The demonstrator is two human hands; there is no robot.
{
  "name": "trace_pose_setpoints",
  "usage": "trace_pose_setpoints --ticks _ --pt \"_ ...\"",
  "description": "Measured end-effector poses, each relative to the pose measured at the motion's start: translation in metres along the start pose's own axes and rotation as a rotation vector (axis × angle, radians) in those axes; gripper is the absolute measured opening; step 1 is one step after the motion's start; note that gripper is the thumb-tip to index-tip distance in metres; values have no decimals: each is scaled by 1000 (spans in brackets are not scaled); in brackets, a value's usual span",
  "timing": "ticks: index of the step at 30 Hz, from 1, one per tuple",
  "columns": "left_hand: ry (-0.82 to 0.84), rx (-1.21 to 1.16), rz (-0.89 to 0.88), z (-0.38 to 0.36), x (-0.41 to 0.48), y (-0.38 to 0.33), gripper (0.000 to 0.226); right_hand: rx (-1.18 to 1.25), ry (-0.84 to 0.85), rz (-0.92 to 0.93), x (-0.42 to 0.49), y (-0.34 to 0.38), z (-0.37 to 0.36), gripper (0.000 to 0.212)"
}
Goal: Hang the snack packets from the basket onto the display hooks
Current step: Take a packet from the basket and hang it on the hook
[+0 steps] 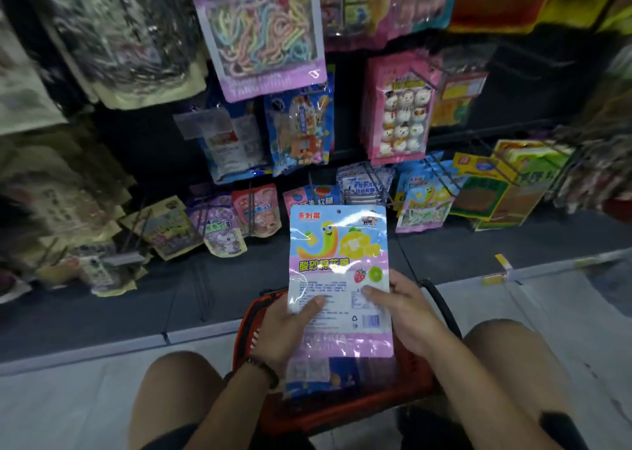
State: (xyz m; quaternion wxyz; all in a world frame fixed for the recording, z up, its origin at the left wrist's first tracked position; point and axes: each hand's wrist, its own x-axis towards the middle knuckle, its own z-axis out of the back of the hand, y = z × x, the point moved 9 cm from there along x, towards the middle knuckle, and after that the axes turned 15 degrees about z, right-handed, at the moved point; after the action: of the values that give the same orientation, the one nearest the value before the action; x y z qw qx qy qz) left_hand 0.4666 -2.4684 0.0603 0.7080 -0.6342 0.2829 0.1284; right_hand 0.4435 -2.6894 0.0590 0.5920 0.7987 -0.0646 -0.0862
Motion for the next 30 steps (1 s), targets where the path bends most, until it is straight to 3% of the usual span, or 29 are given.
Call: trace_pose_setpoints --ticks 2,4,6,9,12,14,18,21,23,25,30 --pt "-92 62 -58 7 -2 -13 39 -58 0 41 11 8 -1 27" --pt "-298 86 -107 23 -10 -19 58 -123 -24 90 18 21 -3 29" --pt "-446 184 -176 29 -15 -24 59 -184 -66 133 20 35 -7 29" --pt "-275 139 -205 -1 -20 -38 38 -280 -60 240 16 56 -29 27" --pt "-40 22 -208 -32 -24 -59 43 -397 158 318 4 67 -75 36" --pt "7 -113 -195 -33 -23 -69 41 -557 287 362 -5 72 -98 46" --pt "-15 -328 -96 -8 -10 -72 32 -731 440 429 -5 82 -108 44" --pt "-98 -301 -51 21 -4 -77 35 -805 318 448 13 96 -83 45" --pt "-59 -246 -52 28 -4 -86 33 -889 206 452 31 110 -65 52" --pt "2 -193 -62 27 -8 -96 31 -804 175 394 48 119 -56 51" --pt "52 -138 -111 27 -13 -120 31 -519 171 345 70 135 -70 10"
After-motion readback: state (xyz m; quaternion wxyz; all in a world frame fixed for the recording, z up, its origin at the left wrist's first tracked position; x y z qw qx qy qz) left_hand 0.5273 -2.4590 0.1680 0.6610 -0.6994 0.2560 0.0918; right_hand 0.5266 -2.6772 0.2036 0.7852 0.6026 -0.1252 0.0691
